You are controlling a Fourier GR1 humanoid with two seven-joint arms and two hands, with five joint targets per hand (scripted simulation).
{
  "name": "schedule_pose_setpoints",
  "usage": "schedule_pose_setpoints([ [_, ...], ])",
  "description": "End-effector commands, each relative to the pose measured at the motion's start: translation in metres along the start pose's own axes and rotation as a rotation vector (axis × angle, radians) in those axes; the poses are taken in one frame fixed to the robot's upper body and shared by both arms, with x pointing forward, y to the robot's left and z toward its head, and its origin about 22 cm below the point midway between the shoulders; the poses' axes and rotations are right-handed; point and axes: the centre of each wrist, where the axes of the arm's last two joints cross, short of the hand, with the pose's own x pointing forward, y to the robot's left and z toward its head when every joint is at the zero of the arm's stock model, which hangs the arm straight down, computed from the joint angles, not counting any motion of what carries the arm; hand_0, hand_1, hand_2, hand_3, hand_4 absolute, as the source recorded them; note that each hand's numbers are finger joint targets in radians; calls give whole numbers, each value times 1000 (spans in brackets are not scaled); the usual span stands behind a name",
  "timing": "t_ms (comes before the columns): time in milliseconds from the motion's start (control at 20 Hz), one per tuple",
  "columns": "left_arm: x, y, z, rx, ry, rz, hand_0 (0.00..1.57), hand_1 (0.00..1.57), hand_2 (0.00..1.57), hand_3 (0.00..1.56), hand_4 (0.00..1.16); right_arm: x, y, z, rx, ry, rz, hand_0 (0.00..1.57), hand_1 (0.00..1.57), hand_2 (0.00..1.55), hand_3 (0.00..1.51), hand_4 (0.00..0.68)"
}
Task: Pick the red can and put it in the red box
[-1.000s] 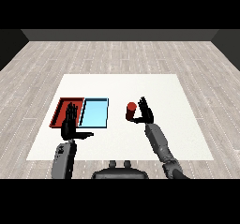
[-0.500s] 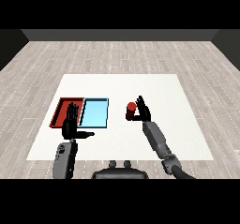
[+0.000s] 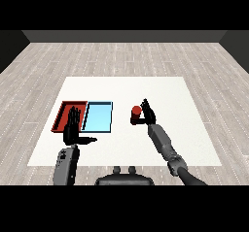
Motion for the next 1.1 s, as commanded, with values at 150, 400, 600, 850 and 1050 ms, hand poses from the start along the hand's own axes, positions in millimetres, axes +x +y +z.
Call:
schedule_pose_setpoints([
  [150, 1, -5, 3, 10, 0, -21, 0, 0, 0, 0, 0, -8, 6, -3, -3, 8, -1, 0, 0, 0, 0, 0],
  [400, 3, -12, 7, 16, -3, -10, 0, 0, 0, 0, 0, -15, 22, 1, 20, 34, -19, 0, 0, 0, 0, 0],
  [600, -8, 1, 0, 0, -5, -24, 0, 0, 0, 0, 0, -7, 23, -11, 19, 22, -14, 0, 0, 0, 0, 0],
  [850, -3, 0, 4, 4, 3, -32, 0, 0, 0, 0, 0, -6, 36, -12, 21, 36, 10, 0, 0, 0, 0, 0],
  [1050, -5, -6, 9, 9, -15, 18, 0, 0, 0, 0, 0, -2, 23, -14, 13, 57, 12, 0, 0, 0, 0, 0],
])
